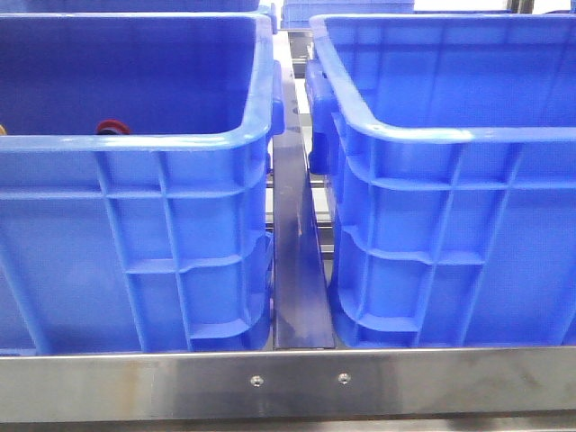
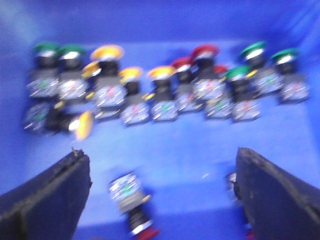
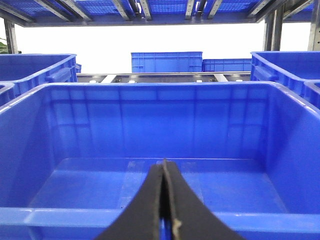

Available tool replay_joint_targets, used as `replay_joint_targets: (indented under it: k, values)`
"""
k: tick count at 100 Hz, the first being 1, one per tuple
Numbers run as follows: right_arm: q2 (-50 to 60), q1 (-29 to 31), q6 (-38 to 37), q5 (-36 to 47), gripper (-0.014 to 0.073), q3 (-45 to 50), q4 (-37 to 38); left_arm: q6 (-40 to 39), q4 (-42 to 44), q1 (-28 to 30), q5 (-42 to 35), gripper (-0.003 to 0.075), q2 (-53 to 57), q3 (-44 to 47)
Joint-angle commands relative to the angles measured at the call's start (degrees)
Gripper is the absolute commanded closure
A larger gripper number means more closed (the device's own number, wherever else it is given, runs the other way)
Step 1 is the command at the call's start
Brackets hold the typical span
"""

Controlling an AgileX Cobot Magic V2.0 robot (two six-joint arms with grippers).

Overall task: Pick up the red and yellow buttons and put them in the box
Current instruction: 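Grasp the red-capped button with the left gripper and lift it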

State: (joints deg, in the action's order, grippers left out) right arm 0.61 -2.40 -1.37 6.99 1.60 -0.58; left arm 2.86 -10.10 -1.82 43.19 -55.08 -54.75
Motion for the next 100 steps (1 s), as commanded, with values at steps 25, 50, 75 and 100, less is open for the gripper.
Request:
replay_joint_targets:
  k: [25, 50, 75, 100]
  values:
    - [1.16, -0.14, 0.16, 4.35, 0.0681, -1.17, 0.58, 1.25, -3.18, -9.25, -6.45, 0.0165, -12.69, -8.86]
    - [1.16, -0.14, 0.16, 4.35, 0.0681, -1.17, 0.58, 1.25, -1.67, -10.52, -9.19, 0.0165, -26.61, -16.01]
    - [1.16, -0.14, 0.16, 4.35, 0.0681, -1.17, 0.58, 1.37, -1.54, -10.52, -9.07, 0.0165, -37.77, -22.47]
    - [1.16, -0.14, 0.16, 4.35, 0.0681, -1.17, 0.58, 1.45, -1.31, -10.52, -9.50, 0.0165, -43.97, -24.58]
